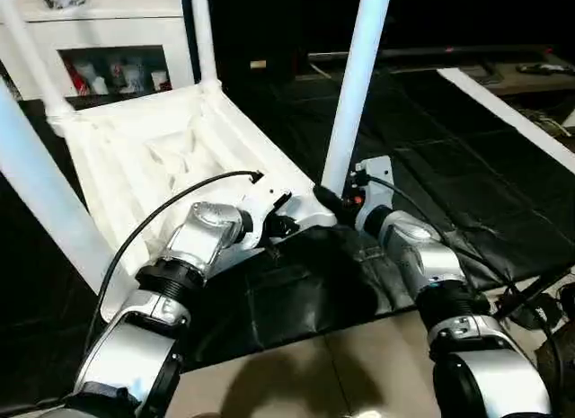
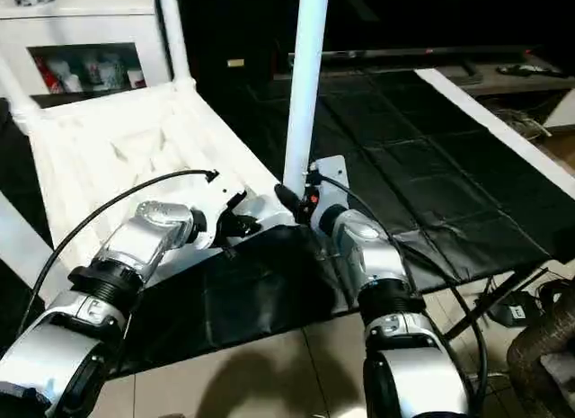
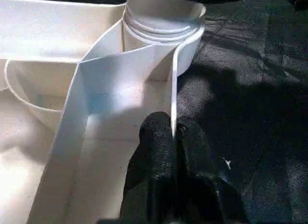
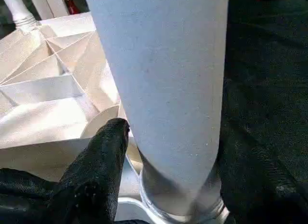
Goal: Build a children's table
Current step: Rotate leg to tighten
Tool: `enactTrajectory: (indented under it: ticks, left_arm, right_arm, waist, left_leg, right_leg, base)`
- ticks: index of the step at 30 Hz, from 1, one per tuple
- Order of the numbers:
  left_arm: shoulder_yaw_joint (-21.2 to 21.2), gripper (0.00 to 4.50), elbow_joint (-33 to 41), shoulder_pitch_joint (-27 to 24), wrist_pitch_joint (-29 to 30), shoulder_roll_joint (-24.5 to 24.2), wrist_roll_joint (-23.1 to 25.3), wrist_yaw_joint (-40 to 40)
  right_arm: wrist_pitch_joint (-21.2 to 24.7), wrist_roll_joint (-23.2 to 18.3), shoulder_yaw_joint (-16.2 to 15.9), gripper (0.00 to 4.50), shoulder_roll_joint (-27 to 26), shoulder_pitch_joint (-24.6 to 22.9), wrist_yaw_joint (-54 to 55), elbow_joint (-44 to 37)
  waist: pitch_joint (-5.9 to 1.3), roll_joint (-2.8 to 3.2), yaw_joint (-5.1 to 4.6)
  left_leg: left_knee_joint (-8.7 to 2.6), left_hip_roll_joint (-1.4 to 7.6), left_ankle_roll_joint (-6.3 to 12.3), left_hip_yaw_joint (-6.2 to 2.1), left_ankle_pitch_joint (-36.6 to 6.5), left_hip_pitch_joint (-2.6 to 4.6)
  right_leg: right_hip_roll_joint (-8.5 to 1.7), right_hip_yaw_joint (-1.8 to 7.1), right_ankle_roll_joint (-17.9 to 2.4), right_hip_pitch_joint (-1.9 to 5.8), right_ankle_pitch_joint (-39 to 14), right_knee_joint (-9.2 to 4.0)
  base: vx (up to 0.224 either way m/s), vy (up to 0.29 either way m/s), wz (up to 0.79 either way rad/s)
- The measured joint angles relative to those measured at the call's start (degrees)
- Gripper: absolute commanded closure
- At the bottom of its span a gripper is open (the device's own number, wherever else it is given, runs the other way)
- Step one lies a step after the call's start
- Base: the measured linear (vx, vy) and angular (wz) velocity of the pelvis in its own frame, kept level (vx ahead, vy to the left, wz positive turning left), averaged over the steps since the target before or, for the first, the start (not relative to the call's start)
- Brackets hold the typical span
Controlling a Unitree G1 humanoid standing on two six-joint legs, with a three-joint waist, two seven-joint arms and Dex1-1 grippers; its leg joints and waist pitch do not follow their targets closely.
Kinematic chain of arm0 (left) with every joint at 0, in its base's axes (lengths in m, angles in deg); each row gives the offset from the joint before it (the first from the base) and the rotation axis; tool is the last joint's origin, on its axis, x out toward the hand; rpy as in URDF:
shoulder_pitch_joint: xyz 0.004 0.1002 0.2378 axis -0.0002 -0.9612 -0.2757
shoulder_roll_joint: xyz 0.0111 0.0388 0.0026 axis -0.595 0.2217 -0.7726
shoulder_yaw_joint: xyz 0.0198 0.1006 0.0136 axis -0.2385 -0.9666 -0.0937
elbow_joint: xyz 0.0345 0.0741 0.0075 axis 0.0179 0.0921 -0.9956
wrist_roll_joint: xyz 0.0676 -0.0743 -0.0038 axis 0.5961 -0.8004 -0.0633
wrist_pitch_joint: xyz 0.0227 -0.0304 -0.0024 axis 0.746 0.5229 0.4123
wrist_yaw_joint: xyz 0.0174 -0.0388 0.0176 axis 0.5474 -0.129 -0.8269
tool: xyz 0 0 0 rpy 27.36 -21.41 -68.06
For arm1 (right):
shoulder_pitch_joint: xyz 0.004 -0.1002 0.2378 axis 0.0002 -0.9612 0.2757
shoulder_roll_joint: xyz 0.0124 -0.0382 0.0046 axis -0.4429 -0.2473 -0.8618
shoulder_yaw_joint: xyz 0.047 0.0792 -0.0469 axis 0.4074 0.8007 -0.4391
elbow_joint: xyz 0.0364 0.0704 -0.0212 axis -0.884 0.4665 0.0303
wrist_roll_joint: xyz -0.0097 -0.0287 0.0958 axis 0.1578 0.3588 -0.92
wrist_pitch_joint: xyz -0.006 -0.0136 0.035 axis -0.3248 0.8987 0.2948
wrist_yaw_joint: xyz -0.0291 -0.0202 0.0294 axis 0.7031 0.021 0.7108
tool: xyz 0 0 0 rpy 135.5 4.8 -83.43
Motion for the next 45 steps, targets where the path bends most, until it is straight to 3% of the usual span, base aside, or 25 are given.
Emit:
enactTrajectory:
  ticks: [9, 15, 22, 34, 35, 45]
  left_arm:
    - [-3.0, 4.50, 0.4, -1.4, -7.4, -4.7, 0.3, 9.0]
    - [-4.9, 4.50, 0.6, -2.9, -15.2, -9.7, -0.5, 19.7]
    - [-7.5, 4.50, 1.3, -3.7, -21.6, -13.9, -1.1, 30.6]
    - [-9.4, 4.50, 1.0, -3.7, -26.5, -15.2, -1.2, 37.1]
    - [-9.5, 4.50, 1.0, -3.6, -26.6, -15.2, -1.3, 37.2]
    - [-9.5, 4.50, -0.1, -3.3, -28.0, -14.9, -1.2, 37.3]
  right_arm:
    - [-3.5, -2.0, -2.5, 0.55, 5.2, -5.9, -16.7, -4.5]
    - [-3.2, -4.0, -5.4, 0.09, 11.1, -8.3, -32.4, -7.4]
    - [-2.2, -5.3, -9.8, 0.09, 17.8, -8.9, -47.2, -11.8]
    - [-3.0, -3.9, -14.5, 0.25, 19.4, -6.3, -55.8, -9.4]
    - [-3.0, -3.8, -14.7, 0.58, 19.3, -6.2, -55.8, -9.3]
    - [-4.2, -3.4, -15.1, 1.29, 18.5, -5.2, -56.5, -5.9]
  waist:
    - [0.02, -0.03, 0.63]
    - [0.03, -0.04, 1.86]
    - [0.04, -0.06, 3.75]
    - [0.02, -0.14, 3.94]
    - [0.02, -0.15, 3.98]
    - [0.02, -0.19, 4.01]
  left_leg:
    - [0.11, 0.01, -0.02, -0.02, 0.0, 0.07]
    - [0.22, 0.02, -0.02, -0.04, 0.0, -0.01]
    - [0.41, 0.01, 0.07, -0.04, -0.1, -0.27]
    - [0.55, 0.02, 0.07, -0.05, -0.1, -0.30]
    - [0.55, 0.02, 0.07, -0.05, -0.1, -0.32]
    - [0.57, 0.02, 0.07, -0.04, 0.0, -0.33]
  right_leg:
    - [-0.04, 0.01, 0.0, 0.00, 0.0, -0.03]
    - [-0.05, 0.01, 0.0, 0.00, 0.0, -0.02]
    - [-0.10, 0.03, 0.0, 0.00, 0.0, -0.08]
    - [-0.14, 0.03, 0.0, 0.04, 0.0, -0.01]
    - [-0.14, 0.04, 0.0, 0.04, 0.0, -0.02]
    - [-0.16, 0.03, 0.0, 0.04, 0.0, 0.00]
  base:
    - [0.000, 0.000, 0.00]
    - [0.000, 0.000, 0.00]
    - [0.000, 0.000, 0.00]
    - [0.000, 0.000, 0.00]
    - [0.000, 0.000, 0.00]
    - [0.000, 0.000, 0.00]
